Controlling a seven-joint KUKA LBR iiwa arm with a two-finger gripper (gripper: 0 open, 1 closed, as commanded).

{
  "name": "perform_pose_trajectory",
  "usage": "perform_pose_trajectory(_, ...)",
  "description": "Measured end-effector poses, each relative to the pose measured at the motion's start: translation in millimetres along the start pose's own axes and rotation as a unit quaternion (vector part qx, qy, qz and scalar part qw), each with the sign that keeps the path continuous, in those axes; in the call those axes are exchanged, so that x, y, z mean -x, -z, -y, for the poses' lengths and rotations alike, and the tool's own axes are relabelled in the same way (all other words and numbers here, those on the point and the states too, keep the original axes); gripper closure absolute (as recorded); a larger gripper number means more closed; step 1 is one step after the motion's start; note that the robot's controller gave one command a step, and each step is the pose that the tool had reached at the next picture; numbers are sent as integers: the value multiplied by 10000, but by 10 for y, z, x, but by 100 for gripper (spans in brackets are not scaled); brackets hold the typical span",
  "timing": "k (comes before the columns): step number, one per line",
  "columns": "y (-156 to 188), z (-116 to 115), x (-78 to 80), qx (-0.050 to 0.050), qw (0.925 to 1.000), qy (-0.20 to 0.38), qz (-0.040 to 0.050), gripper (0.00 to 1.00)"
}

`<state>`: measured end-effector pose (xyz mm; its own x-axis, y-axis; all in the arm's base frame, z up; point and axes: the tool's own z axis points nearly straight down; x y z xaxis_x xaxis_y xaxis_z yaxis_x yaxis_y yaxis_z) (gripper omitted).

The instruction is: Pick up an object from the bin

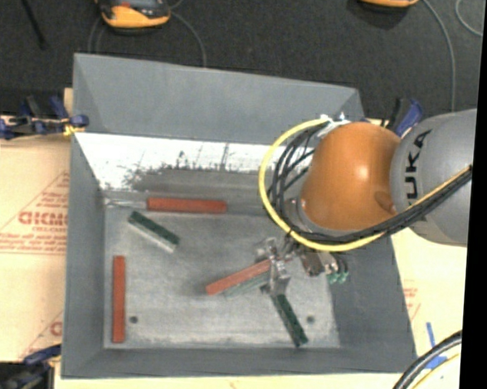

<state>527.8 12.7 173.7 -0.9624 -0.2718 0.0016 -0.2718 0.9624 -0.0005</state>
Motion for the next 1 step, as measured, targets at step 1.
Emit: perform_pose_trajectory(1,548,173,-370,5,9992,400,9,100)
